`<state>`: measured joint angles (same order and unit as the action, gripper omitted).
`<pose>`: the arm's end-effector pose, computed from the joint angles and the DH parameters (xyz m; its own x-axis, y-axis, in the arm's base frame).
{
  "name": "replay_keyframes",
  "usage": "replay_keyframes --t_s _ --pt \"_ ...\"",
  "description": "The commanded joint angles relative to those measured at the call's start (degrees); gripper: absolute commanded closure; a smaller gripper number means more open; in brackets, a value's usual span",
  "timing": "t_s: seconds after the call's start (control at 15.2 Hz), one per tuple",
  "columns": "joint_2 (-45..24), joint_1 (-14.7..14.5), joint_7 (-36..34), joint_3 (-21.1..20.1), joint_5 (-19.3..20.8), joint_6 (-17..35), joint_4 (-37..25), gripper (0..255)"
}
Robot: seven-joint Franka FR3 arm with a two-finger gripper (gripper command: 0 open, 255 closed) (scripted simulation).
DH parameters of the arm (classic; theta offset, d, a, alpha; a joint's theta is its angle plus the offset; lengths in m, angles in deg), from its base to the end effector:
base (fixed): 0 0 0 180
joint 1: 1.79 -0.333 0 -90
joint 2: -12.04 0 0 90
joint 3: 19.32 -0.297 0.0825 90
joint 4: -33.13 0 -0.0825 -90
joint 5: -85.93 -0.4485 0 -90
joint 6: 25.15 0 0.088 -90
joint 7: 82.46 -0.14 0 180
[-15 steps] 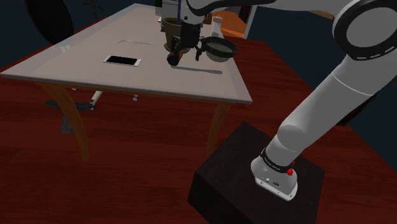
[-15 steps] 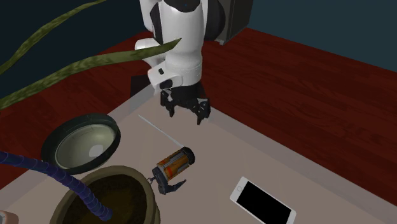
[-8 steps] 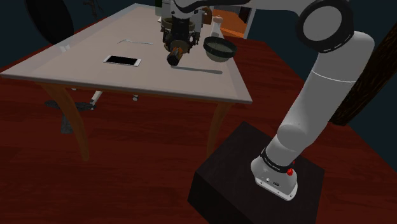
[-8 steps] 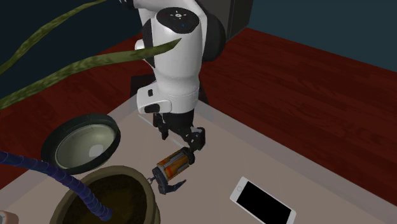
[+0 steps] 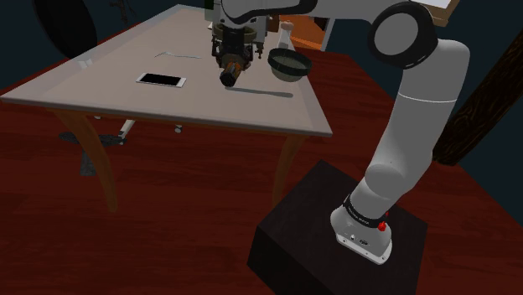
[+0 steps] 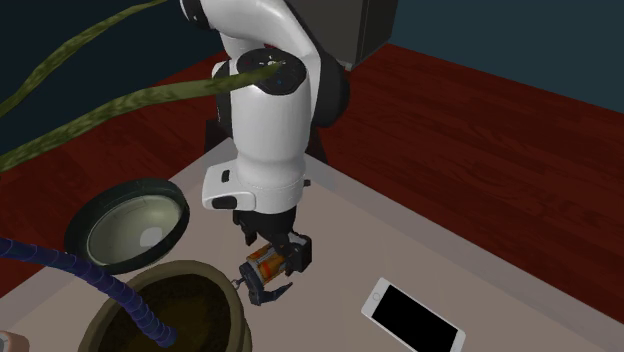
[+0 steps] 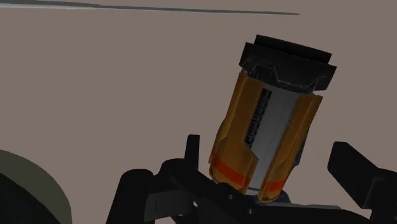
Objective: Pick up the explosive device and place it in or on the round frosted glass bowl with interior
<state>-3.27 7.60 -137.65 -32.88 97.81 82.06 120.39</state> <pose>0.7128 0.0164 0.4539 0.6527 -0.7397 0.1639 -0.7509 -0.6603 0.0100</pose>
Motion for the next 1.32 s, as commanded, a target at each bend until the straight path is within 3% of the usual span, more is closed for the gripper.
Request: replay_keyframes --t_s 0.0,0.59,0.66,1.25 --pt "-0.12 0.16 -0.1 0.11 0.1 1.58 1.42 0" --pt "-0.35 0.25 -0.18 0.18 0.2 2.67 2.29 0" --pt "-0.35 0.25 -0.18 0.18 0.2 2.67 2.29 255" --pt "-0.35 0.25 -0.18 0.18 0.2 2.68 2.3 255"
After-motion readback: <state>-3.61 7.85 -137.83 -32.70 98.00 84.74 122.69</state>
